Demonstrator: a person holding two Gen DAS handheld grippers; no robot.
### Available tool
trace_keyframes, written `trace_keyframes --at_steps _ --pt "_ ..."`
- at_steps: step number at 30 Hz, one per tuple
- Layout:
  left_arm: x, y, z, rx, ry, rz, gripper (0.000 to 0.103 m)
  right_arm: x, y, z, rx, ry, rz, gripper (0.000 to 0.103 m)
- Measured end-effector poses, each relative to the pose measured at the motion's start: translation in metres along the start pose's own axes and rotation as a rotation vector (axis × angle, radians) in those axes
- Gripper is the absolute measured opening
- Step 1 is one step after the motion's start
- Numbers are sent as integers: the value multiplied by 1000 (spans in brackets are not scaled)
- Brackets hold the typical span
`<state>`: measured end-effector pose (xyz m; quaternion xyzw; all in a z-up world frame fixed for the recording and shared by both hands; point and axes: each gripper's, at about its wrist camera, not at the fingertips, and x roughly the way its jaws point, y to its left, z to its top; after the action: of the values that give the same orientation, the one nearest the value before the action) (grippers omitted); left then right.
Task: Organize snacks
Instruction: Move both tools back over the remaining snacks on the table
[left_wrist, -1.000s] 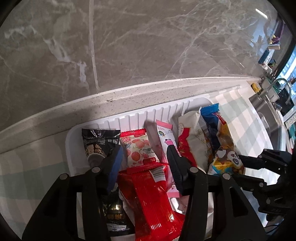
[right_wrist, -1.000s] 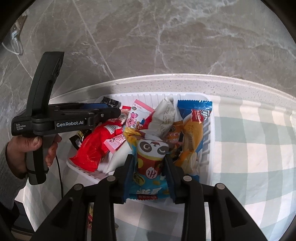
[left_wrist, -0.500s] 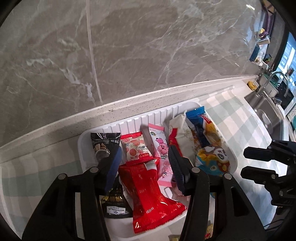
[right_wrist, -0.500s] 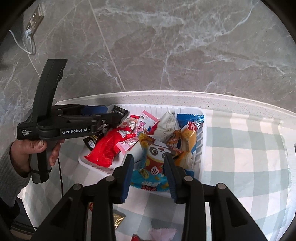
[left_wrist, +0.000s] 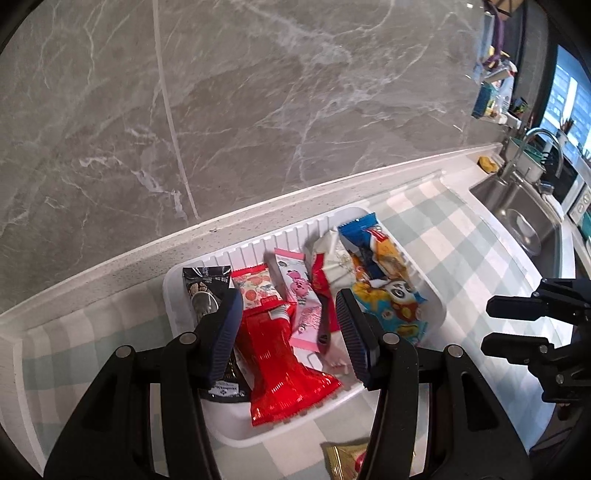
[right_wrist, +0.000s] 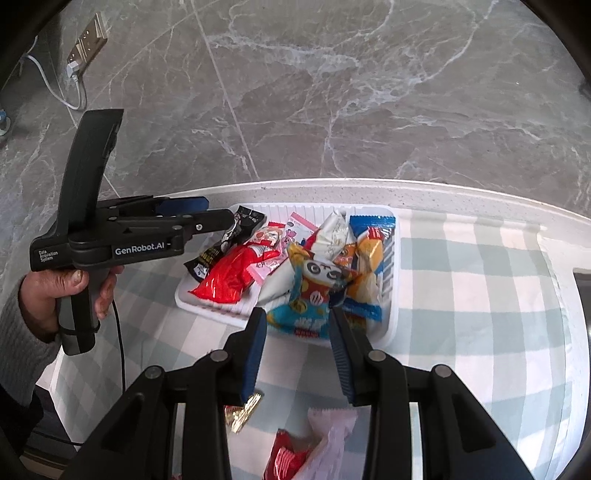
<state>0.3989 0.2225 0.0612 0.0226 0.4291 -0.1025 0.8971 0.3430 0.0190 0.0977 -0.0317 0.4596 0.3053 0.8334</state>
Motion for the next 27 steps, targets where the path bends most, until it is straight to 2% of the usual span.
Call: trace_keyframes --at_steps 12,21,23,27 --pt "-34 -27 -27 37 -15 -57 51 -28 -6 -39 48 3 -21 40" --pt "-48 -35 -81 27 39 -101 52 -41 -15 -77 102 27 -34 42" --pt "-47 -36 -94 33 57 -116 55 -41 -17 -84 112 38 -33 42" --pt "-44 -40 -116 60 93 -137 55 -38 -20 -100 124 69 -39 42"
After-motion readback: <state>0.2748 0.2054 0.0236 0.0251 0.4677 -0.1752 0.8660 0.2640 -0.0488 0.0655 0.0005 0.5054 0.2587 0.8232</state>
